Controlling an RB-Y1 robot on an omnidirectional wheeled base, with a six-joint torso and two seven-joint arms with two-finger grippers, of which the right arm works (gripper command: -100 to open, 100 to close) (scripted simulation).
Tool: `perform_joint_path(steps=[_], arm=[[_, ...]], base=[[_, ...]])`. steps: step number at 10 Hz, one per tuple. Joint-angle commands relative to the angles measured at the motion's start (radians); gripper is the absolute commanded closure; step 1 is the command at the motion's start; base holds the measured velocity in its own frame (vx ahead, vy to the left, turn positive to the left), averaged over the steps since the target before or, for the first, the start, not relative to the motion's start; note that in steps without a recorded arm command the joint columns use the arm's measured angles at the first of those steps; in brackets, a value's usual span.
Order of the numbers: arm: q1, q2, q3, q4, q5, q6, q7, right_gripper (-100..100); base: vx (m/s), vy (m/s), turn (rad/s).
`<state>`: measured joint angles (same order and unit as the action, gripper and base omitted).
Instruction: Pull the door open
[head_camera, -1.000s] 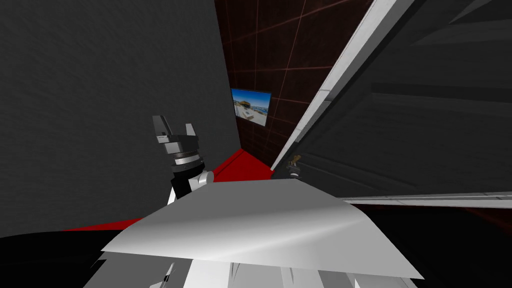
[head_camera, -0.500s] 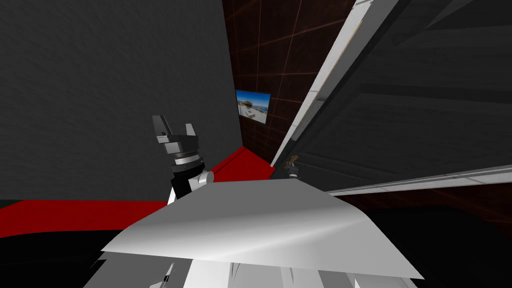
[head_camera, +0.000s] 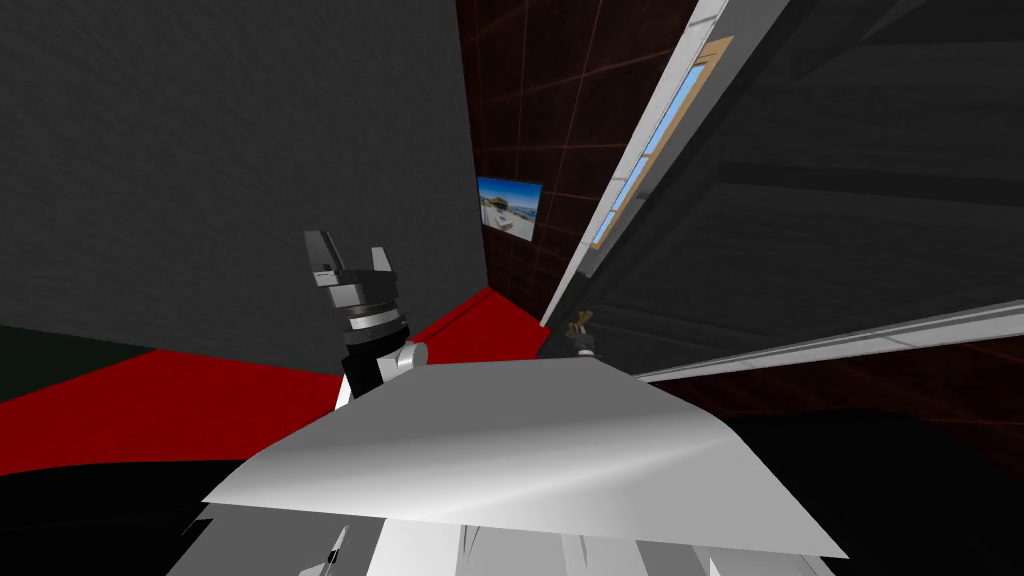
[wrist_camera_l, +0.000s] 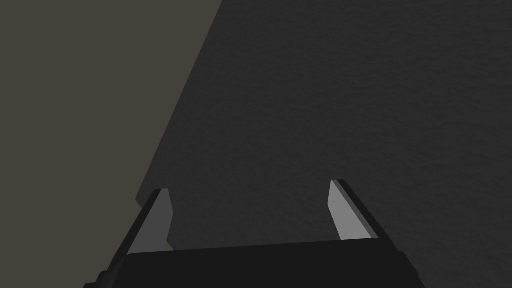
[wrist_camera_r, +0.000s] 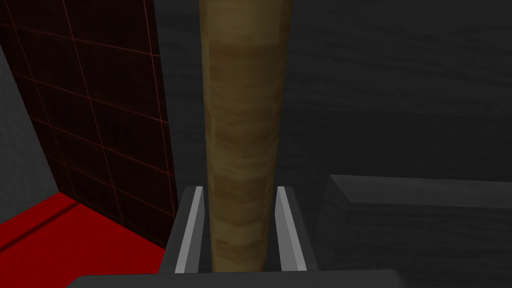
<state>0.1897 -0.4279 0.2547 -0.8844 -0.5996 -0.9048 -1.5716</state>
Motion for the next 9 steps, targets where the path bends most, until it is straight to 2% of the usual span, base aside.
perform_joint_path(steps=[1,2,3,4,9], arm=[[0.013,-0.012,0.027,-0.005,0.014,-0.008,-0.018,100],[0.019,-0.019,0.04,-0.011,0.021,-0.013,-0.026,100],[0.022,-0.016,0.03,-0.024,0.015,-0.002,-0.016,100],[0.036,-0.028,0.052,-0.024,0.026,-0.019,-0.033,100],[0.067,-0.067,0.099,-0.026,0.05,-0.073,-0.077,100]], base=[[-0.277,-0.031,0.059],[-0.247,-0.046,0.055],[-0.107,-0.016,0.024],[-0.181,-0.027,0.137],[-0.211,-0.043,0.111]])
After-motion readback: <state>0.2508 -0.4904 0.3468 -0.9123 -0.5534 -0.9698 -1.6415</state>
